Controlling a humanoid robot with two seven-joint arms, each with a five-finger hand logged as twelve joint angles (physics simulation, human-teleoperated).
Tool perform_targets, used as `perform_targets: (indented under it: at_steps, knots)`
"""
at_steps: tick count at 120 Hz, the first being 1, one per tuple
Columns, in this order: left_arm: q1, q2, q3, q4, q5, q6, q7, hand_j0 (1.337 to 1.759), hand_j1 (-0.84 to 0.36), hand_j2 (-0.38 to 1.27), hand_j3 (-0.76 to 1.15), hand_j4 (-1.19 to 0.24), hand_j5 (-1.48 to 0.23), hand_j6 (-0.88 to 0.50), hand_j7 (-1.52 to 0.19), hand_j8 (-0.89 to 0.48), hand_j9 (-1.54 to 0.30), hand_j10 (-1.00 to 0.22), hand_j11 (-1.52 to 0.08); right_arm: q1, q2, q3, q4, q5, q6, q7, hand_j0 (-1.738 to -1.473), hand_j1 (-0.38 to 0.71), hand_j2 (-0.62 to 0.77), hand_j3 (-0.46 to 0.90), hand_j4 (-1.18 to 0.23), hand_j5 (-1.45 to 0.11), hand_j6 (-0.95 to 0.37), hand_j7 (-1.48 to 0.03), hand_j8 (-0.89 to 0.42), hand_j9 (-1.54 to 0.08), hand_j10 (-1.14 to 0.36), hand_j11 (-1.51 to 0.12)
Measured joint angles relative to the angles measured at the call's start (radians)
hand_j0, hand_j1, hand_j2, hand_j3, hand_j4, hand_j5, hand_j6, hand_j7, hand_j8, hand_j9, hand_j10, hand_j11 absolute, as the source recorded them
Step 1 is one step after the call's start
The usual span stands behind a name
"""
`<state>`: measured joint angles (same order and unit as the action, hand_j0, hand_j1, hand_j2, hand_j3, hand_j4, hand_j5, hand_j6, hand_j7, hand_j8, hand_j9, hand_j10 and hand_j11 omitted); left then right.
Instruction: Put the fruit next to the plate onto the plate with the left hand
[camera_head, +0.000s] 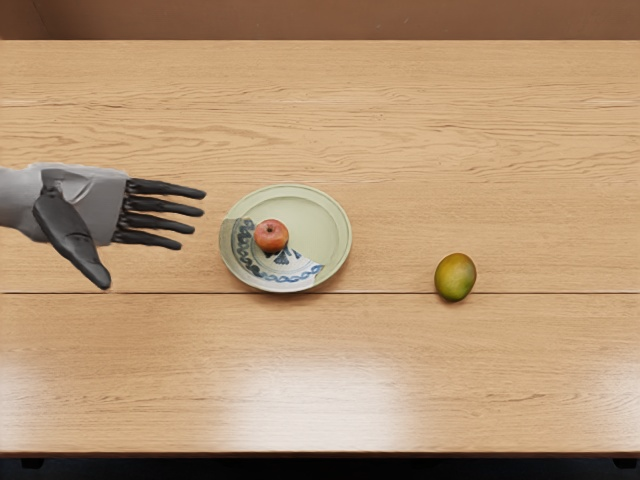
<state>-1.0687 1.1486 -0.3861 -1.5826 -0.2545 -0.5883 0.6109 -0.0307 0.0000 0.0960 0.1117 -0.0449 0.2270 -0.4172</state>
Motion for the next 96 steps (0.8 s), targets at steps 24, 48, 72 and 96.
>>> perform_targets:
  at_steps: [24, 48, 72, 96]
  knots:
    - [0.0, 0.094, 0.0, 0.0, -0.086, -0.02, 0.0, 1.658, 0.32, 0.0, 0.0, -0.02, -0.03, -0.02, -0.03, -0.02, -0.03, -0.02, -0.03, 0.0, 0.0, 0.0, 0.0, -0.001, 0.0, 0.0, -1.658, -0.35, 0.0, 0.0, 0.0, 0.0, 0.0, 0.0, 0.0, 0.0, 0.0, 0.0]
    - [0.0, 0.094, 0.0, 0.0, -0.106, -0.024, 0.0, 1.658, 0.33, 0.0, 0.0, -0.02, -0.02, -0.02, -0.02, -0.02, -0.02, -0.02, -0.02, 0.0, 0.0, 0.001, 0.0, -0.001, 0.0, 0.0, -1.658, -0.35, 0.0, 0.0, 0.0, 0.0, 0.0, 0.0, 0.0, 0.0, 0.0, 0.0]
    - [0.0, 0.094, 0.0, 0.0, -0.109, -0.024, 0.0, 1.658, 0.33, 0.0, 0.0, -0.01, -0.02, -0.01, -0.02, -0.01, -0.02, -0.01, -0.02, 0.0, 0.0, 0.001, 0.0, -0.001, 0.0, 0.0, -1.658, -0.35, 0.0, 0.0, 0.0, 0.0, 0.0, 0.0, 0.0, 0.0, 0.0, 0.0]
    - [0.0, 0.094, 0.0, 0.0, -0.109, -0.024, 0.0, 1.658, 0.33, 0.0, 0.0, -0.01, -0.02, -0.01, -0.02, -0.01, -0.02, -0.01, -0.02, 0.0, 0.0, 0.001, 0.0, -0.001, 0.0, 0.0, -1.658, -0.35, 0.0, 0.0, 0.0, 0.0, 0.0, 0.0, 0.0, 0.0, 0.0, 0.0]
